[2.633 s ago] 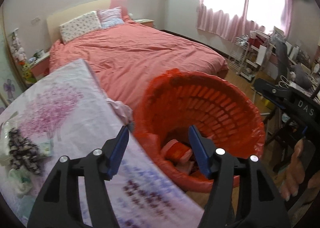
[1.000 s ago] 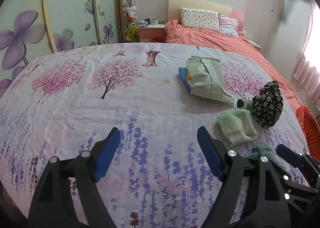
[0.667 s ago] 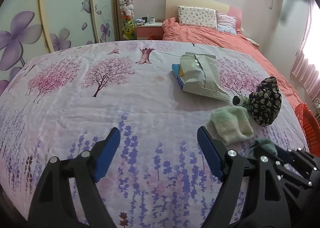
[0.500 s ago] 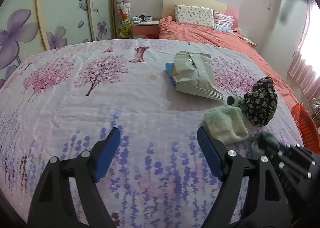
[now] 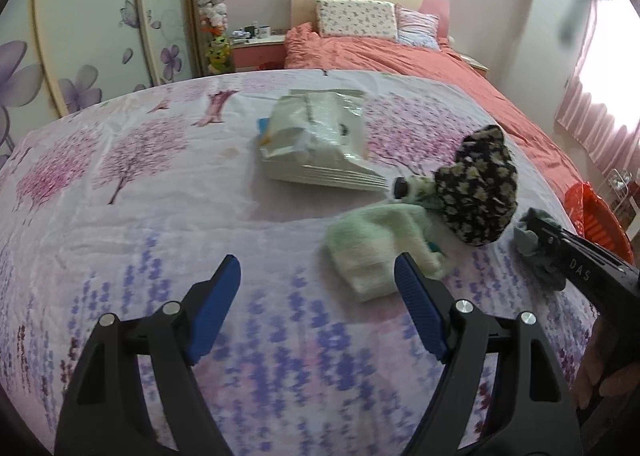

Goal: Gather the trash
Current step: 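Grasp the grey-green plush sock with the right tool while the left tool grasps the light green towel, then lift and carry the sock and towel with both tools over the basket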

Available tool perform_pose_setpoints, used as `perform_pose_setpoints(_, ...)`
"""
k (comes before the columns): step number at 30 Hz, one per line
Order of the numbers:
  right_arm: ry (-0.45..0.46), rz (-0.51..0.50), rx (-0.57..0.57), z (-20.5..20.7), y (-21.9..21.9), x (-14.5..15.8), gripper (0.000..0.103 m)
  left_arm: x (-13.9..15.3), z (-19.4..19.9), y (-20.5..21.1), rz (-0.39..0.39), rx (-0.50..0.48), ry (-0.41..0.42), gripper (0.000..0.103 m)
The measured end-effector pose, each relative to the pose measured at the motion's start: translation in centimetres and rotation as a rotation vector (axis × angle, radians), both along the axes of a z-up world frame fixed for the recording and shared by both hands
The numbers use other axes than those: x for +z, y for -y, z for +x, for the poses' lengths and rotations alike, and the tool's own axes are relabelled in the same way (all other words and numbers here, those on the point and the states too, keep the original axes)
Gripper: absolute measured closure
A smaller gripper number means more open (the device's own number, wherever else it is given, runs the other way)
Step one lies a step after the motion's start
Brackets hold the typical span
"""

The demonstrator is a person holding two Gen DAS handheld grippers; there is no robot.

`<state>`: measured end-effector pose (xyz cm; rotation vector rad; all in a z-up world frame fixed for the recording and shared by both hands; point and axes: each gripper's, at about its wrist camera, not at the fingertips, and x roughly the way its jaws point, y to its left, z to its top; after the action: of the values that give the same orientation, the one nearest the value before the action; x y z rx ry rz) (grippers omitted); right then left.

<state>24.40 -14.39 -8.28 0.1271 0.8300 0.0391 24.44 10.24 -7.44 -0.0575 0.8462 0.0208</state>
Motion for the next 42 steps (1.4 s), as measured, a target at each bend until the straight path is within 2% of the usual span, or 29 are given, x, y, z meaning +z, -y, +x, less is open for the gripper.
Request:
perform_pose_setpoints(11, -0.035, 0.052, 0.003, 0.2, 1.5, -0.4, 0.088, -1.0, 2.5, 2.5, 0.014, 0.001, -0.030, 0.025)
perform_pose_setpoints(16, -0.037, 0.003, 0.004, 0.3, 0.8, -0.2, 0.087, -1.3, 3.2, 3.7, 0.025, -0.005, -0.033, 0.026)
perform_pose_setpoints(17, -0.037, -0.009, 0.004, 0.3, 0.6, -0.2, 0.087, -1.4, 3.3, 3.9, 0.026, -0.005, -0.032, 0.030)
perform_pose_setpoints(19, -0.037, -0.016, 0.004, 0.3, 0.5, -0.2, 0.087, -1.8, 3.8, 4.4, 0.018, -0.020, -0.054, 0.056)
perform_pose_setpoints(20, -0.037, -0.015, 0.004, 0.3, 0.5, -0.2, 0.087, -1.7, 3.8, 4.4, 0.012, -0.022, -0.046, 0.061)
perform_pose_setpoints(21, -0.038, -0.011, 0.004, 0.4, 0.5, -0.2, 0.086, -1.6, 3.8, 4.3, 0.016, -0.022, -0.045, 0.073)
perform_pose_setpoints(22, -0.038, -0.007, 0.004, 0.4, 0.5, -0.2, 0.086, -1.5, 3.5, 4.1, 0.018, -0.034, -0.046, 0.079)
perform_pose_setpoints(24, -0.038, -0.002, 0.002, 0.5, 0.6, -0.2, 0.086, -1.3, 2.9, 3.3, 0.041, -0.038, -0.041, 0.083)
perform_pose_setpoints(27, -0.038, -0.015, 0.001, 0.5, 0.5, -0.3, 0.086, -1.4, 1.7, 0.9, 0.099, -0.010, -0.038, 0.084)
perform_pose_setpoints(30, -0.037, -0.046, -0.001, 0.5, 0.1, -0.2, 0.083, -1.6, 1.3, -1.7, 0.109, 0.029, -0.040, 0.083)
perform_pose_setpoints(33, -0.036, -0.074, -0.002, 0.5, -0.2, -0.2, 0.083, -1.6, 1.4, -3.6, 0.040, 0.055, -0.048, 0.074)
perform_pose_setpoints(36, -0.036, -0.075, -0.004, 0.4, -0.2, -0.2, 0.082, -1.6, 1.5, -3.5, 0.061, 0.061, -0.050, 0.072)
perform_pose_setpoints(38, -0.037, -0.072, -0.016, 0.4, 0.0, -0.2, 0.078, -1.6, 1.5, -3.4, 0.068, 0.067, -0.052, 0.070)
perform_pose_setpoints(40, -0.039, -0.055, -0.027, 0.5, 0.3, -0.2, 0.073, -1.6, 1.5, -3.8, 0.052, 0.088, -0.057, 0.061)
perform_pose_setpoints(42, -0.040, -0.042, -0.029, 0.5, 0.5, -0.3, 0.072, -1.6, 1.4, -4.6, 0.016, 0.095, -0.055, 0.060)
